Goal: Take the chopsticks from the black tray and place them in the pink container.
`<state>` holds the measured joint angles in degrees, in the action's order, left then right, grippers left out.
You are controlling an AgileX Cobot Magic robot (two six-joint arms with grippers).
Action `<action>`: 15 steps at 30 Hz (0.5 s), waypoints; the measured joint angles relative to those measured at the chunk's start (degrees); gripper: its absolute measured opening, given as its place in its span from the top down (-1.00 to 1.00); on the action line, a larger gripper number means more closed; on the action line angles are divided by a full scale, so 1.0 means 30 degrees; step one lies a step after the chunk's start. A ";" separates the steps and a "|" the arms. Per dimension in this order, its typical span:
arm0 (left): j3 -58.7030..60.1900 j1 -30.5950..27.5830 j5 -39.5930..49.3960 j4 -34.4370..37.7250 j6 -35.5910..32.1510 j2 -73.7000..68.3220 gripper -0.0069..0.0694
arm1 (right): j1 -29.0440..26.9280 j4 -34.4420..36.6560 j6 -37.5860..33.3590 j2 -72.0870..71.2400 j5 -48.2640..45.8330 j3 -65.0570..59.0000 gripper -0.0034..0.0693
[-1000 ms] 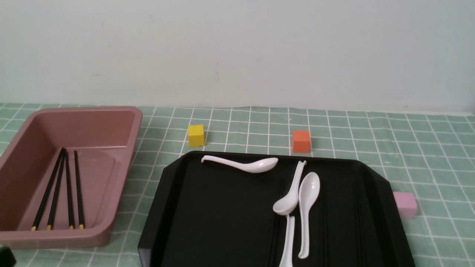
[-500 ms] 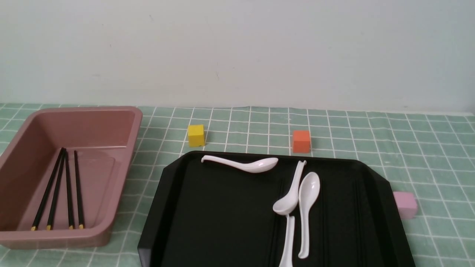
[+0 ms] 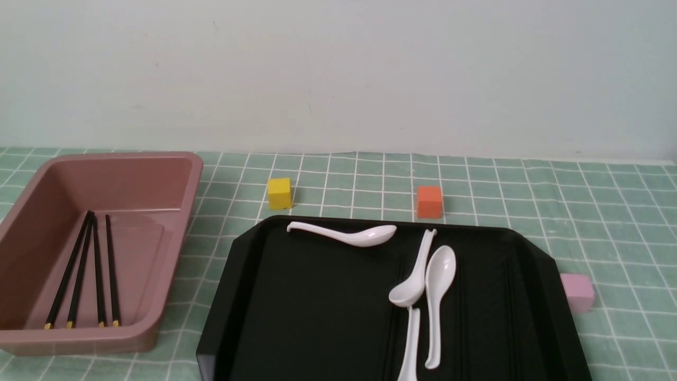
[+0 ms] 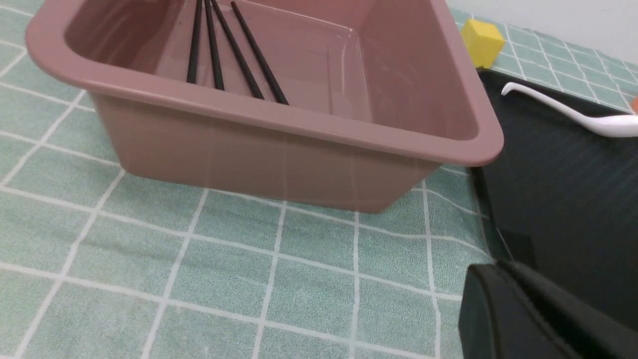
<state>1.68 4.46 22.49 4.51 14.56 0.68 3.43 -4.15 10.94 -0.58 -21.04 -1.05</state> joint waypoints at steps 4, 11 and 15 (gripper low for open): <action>0.0000 0.0000 0.0000 0.0000 0.0000 0.0000 0.80 | 0.0000 0.0000 0.0000 0.0000 0.0000 0.0000 0.25; 0.0000 0.0000 0.0000 0.0000 0.0000 0.0000 0.80 | 0.0000 0.0000 0.0000 0.0000 0.0000 0.0000 0.25; 0.0000 0.0000 0.0000 0.0000 0.0000 0.0000 0.80 | 0.0000 0.0000 0.0000 0.0000 0.0000 0.0000 0.25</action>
<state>1.68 4.46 22.49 4.51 14.56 0.68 3.43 -4.15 10.94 -0.58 -21.04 -1.05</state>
